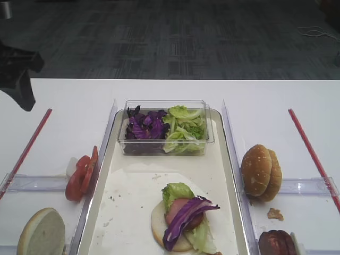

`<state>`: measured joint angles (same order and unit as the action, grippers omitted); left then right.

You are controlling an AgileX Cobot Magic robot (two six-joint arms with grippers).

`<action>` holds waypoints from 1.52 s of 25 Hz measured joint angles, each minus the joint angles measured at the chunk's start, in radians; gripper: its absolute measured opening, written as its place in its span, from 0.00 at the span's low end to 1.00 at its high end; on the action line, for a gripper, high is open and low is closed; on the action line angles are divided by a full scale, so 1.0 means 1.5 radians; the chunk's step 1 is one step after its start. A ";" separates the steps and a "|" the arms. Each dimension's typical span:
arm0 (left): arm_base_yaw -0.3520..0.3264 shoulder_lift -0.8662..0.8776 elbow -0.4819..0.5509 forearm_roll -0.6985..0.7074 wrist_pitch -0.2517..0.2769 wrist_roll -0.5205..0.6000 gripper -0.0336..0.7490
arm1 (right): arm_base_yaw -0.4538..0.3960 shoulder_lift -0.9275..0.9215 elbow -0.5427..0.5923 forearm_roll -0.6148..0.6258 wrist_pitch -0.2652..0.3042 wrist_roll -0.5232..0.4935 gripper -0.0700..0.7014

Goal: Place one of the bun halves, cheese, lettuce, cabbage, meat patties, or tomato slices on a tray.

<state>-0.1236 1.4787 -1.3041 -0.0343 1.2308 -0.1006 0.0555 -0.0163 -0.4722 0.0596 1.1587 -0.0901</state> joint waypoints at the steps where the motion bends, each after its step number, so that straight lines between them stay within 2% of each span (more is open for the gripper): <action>1: 0.000 -0.016 0.014 0.000 0.000 0.000 0.60 | 0.000 0.000 0.000 0.000 0.000 0.000 0.12; 16: 0.000 -0.263 0.230 0.001 0.004 0.000 0.58 | 0.000 0.000 0.000 0.000 0.000 -0.003 0.12; 32: 0.000 -0.544 0.358 0.023 0.011 0.020 0.57 | 0.000 0.000 0.000 0.000 0.000 -0.003 0.12; 38: 0.003 -0.657 0.450 0.017 -0.014 0.023 0.57 | 0.000 0.000 0.000 0.000 0.000 -0.003 0.12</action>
<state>-0.1191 0.4929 -0.6294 -0.0081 1.2099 -0.0663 0.0555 -0.0163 -0.4722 0.0596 1.1587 -0.0951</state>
